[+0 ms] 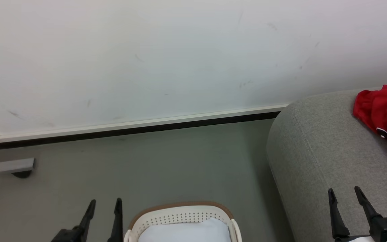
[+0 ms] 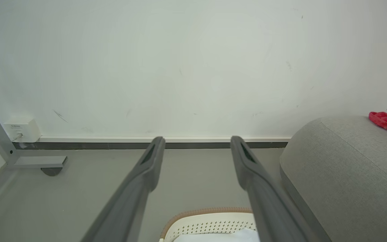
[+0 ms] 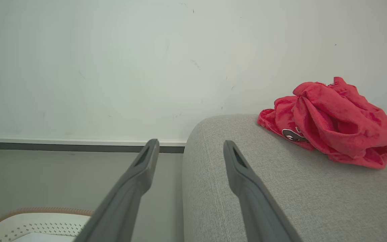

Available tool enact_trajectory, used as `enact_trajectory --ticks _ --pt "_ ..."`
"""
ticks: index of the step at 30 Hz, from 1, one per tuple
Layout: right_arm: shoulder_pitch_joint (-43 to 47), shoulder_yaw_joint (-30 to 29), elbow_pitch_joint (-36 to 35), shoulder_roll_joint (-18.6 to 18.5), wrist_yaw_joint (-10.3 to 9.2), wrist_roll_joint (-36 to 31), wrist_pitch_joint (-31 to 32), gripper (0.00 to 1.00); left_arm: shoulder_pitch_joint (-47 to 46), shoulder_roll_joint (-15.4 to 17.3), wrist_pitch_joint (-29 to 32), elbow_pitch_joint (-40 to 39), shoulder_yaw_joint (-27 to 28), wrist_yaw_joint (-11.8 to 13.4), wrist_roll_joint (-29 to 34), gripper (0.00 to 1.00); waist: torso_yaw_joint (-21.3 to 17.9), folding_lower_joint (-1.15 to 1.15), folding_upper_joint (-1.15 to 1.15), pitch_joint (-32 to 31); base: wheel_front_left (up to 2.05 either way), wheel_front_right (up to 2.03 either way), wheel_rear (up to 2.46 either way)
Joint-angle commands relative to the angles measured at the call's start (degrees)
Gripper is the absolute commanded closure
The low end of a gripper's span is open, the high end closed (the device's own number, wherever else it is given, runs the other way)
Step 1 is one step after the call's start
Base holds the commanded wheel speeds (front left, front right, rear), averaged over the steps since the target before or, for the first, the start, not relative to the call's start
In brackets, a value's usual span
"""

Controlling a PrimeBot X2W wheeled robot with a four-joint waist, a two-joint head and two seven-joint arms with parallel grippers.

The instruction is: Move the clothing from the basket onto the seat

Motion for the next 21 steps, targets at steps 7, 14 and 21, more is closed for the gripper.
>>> enact_trajectory --ticks 7,14,21 --pt "-0.1 0.4 0.2 -0.1 -0.15 0.5 0.0 0.0 -0.5 0.1 0.0 0.7 -0.1 -0.4 -0.2 0.0 -0.3 0.0 0.0 0.1 0.0 0.0 0.0" --pt "-0.5 -0.5 1.8 0.2 0.01 3.1 1.3 1.0 -0.4 -0.3 1.2 3.3 0.2 -1.2 -3.1 1.0 -0.3 0.0 0.0 0.1 0.0 0.0 0.0" --pt "-0.5 -0.7 1.0 0.2 0.0 10.5 3.2 1.0 -1.0 -0.3 3.0 3.1 0.9 -1.5 -10.0 1.0 -0.1 0.0 0.0 0.1 0.0 0.0 0.0"
